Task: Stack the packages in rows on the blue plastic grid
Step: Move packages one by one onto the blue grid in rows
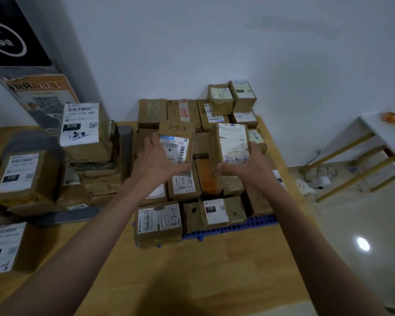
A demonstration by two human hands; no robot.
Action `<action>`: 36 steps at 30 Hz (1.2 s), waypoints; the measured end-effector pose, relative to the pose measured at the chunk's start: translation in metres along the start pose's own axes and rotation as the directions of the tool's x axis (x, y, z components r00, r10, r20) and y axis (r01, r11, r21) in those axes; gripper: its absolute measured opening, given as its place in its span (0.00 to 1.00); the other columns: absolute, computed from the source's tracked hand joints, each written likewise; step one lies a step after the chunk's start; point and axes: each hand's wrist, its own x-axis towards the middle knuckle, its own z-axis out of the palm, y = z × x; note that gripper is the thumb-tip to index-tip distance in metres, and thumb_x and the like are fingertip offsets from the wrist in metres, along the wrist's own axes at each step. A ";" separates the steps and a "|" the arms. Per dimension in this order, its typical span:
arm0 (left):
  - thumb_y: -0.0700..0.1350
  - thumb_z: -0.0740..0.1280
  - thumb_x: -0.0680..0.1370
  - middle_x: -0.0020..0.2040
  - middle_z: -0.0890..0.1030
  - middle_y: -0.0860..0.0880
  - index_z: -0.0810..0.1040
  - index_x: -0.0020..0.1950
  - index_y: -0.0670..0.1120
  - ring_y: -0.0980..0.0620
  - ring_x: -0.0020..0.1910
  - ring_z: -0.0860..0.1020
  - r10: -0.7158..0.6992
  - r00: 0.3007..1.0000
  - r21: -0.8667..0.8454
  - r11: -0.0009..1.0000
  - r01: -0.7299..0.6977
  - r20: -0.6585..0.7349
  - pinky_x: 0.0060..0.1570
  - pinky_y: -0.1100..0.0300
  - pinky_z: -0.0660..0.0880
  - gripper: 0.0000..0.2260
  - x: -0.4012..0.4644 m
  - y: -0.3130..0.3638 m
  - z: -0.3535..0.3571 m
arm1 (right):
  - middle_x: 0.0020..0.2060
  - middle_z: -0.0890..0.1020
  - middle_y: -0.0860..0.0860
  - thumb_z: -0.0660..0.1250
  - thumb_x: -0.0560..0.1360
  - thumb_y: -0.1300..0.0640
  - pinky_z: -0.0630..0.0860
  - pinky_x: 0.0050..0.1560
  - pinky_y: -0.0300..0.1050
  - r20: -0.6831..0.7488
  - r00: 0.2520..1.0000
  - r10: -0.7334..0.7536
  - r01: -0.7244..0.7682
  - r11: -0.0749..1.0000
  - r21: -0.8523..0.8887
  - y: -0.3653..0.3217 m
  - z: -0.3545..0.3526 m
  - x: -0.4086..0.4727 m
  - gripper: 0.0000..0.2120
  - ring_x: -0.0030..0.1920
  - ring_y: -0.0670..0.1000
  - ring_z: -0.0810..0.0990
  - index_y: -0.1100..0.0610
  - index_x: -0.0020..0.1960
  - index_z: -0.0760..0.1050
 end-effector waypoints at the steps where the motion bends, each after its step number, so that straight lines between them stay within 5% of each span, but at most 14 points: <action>1: 0.71 0.74 0.59 0.66 0.67 0.45 0.58 0.72 0.45 0.43 0.63 0.71 -0.003 1.000 -0.006 1.000 0.003 -0.004 0.50 0.53 0.71 0.52 0.012 0.007 0.002 | 0.65 0.73 0.53 0.79 0.57 0.35 0.76 0.61 0.57 -0.001 1.000 -0.006 0.006 1.000 -0.008 -0.002 -0.006 0.016 0.54 0.63 0.55 0.75 0.56 0.73 0.59; 10: 0.71 0.74 0.60 0.72 0.61 0.41 0.48 0.78 0.44 0.39 0.66 0.69 -0.054 0.999 -0.046 0.997 0.054 0.009 0.57 0.48 0.73 0.59 0.130 0.051 0.030 | 0.66 0.71 0.55 0.80 0.61 0.42 0.75 0.61 0.54 0.005 1.000 -0.011 0.011 0.999 -0.050 -0.005 -0.027 0.155 0.54 0.65 0.57 0.73 0.59 0.76 0.54; 23: 0.64 0.79 0.58 0.75 0.56 0.42 0.38 0.78 0.46 0.38 0.72 0.61 -0.152 0.985 -0.172 0.971 0.163 0.077 0.66 0.44 0.66 0.65 0.219 0.052 0.120 | 0.71 0.65 0.58 0.81 0.60 0.45 0.66 0.69 0.63 -0.021 0.995 0.096 -0.098 0.988 -0.115 0.036 0.033 0.262 0.57 0.72 0.62 0.63 0.58 0.76 0.51; 36: 0.65 0.77 0.62 0.72 0.56 0.42 0.40 0.79 0.46 0.41 0.60 0.73 -0.076 0.997 -0.108 0.991 0.078 0.026 0.46 0.55 0.72 0.61 0.214 0.055 0.157 | 0.72 0.63 0.60 0.80 0.61 0.40 0.65 0.70 0.62 0.021 0.993 0.118 -0.110 0.967 -0.231 0.045 0.058 0.271 0.58 0.73 0.63 0.62 0.58 0.77 0.48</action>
